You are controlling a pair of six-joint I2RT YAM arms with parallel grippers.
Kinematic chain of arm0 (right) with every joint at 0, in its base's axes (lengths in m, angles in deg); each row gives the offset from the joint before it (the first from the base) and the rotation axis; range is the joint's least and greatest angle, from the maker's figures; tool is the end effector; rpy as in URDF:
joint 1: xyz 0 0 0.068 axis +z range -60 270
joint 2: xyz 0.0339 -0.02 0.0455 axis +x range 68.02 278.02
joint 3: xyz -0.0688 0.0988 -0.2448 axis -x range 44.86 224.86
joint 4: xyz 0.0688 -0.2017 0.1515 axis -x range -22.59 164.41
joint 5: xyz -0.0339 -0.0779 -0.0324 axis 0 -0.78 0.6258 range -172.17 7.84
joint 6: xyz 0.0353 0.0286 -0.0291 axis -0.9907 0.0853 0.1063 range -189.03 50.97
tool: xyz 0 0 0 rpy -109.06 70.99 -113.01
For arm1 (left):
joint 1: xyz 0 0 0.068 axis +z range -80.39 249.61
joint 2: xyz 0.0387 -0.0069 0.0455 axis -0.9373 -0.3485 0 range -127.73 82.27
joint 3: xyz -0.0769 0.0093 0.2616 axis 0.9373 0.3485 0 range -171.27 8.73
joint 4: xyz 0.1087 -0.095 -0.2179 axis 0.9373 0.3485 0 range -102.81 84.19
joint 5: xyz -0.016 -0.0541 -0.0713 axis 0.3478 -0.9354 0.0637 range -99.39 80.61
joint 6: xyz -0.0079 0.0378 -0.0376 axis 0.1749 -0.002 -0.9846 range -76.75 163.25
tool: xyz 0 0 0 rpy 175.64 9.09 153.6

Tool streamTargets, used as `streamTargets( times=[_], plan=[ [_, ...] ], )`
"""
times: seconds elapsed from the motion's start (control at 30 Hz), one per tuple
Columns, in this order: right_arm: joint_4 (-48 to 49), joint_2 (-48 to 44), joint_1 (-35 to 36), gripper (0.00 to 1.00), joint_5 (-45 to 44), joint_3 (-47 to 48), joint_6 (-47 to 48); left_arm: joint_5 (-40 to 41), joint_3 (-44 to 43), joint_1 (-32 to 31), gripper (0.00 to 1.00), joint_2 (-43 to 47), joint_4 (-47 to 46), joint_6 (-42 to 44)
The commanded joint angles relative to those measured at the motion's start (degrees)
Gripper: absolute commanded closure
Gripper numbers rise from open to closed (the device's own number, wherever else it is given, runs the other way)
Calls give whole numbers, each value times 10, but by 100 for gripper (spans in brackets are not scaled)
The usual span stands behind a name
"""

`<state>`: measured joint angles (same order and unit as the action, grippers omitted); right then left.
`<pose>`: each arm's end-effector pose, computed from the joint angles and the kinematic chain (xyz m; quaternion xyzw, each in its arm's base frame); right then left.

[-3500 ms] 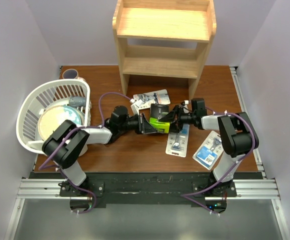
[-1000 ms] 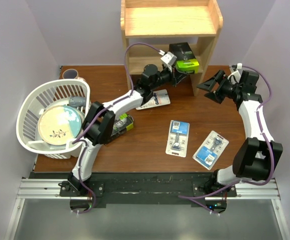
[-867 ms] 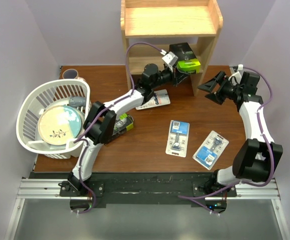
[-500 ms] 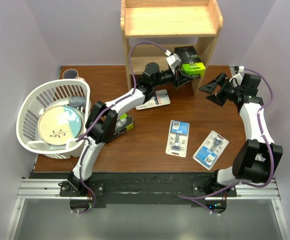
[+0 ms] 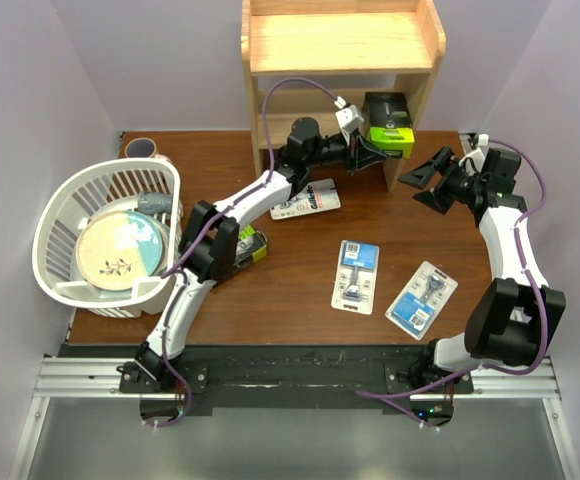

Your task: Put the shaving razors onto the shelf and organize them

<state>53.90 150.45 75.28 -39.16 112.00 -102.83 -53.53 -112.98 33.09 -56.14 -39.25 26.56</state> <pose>0.3142 -0.0574 0.3099 0.1881 0.8237 0.3921 0.3638 0.4412 -0.3575 0.2927 0.3858 0.5390 -0.5338 0.5251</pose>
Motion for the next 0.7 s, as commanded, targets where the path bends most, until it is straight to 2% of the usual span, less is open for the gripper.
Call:
streamTargets(
  times=[0.0, 0.33, 0.67],
  plan=[
    [15, -3, -6, 15, 0, 5, 7, 27, -63, 12, 100, -19, -17, 27],
    [0, -9, -14, 15, 0, 14, 6, 83, -128, 3, 100, -74, -38, 36],
    [-1, 1, -17, 15, -4, 19, 9, 153, -149, 1, 100, -87, -55, 38]
  ],
)
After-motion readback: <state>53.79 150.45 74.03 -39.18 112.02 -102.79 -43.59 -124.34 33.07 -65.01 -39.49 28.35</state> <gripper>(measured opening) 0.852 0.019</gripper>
